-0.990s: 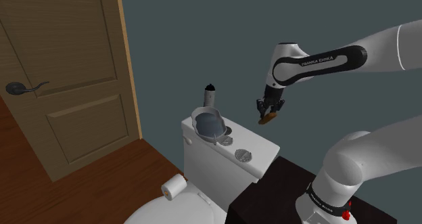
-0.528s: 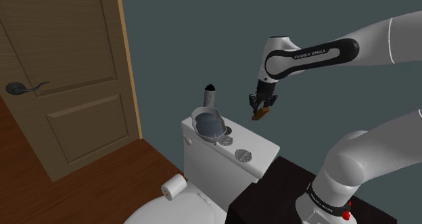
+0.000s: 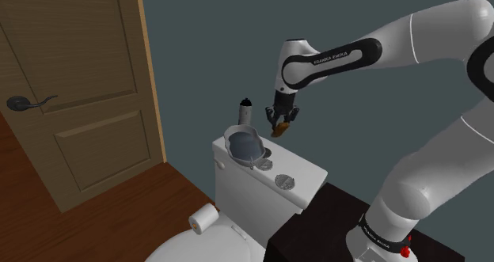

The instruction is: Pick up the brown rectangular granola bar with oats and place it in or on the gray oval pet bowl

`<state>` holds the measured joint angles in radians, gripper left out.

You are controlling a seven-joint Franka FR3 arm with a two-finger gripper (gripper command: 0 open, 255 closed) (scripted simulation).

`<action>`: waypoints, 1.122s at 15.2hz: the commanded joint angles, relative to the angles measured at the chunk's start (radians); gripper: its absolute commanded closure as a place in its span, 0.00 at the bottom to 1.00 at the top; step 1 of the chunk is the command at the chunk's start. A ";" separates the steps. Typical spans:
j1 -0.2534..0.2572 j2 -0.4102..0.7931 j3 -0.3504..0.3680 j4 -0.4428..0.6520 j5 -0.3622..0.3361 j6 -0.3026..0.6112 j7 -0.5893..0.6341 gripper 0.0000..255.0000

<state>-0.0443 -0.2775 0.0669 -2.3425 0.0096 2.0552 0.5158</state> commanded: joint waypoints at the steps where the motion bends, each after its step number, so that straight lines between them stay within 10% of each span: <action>1: 0.012 0.068 0.023 0.077 0.001 -0.009 0.036 1.00; 9: 0.065 0.338 0.093 0.397 -0.028 -0.062 0.174 1.00; 17: 0.067 0.373 0.092 0.330 -0.036 0.040 0.179 1.00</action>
<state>0.0222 0.0903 0.1593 -2.0041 -0.0247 2.0810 0.6943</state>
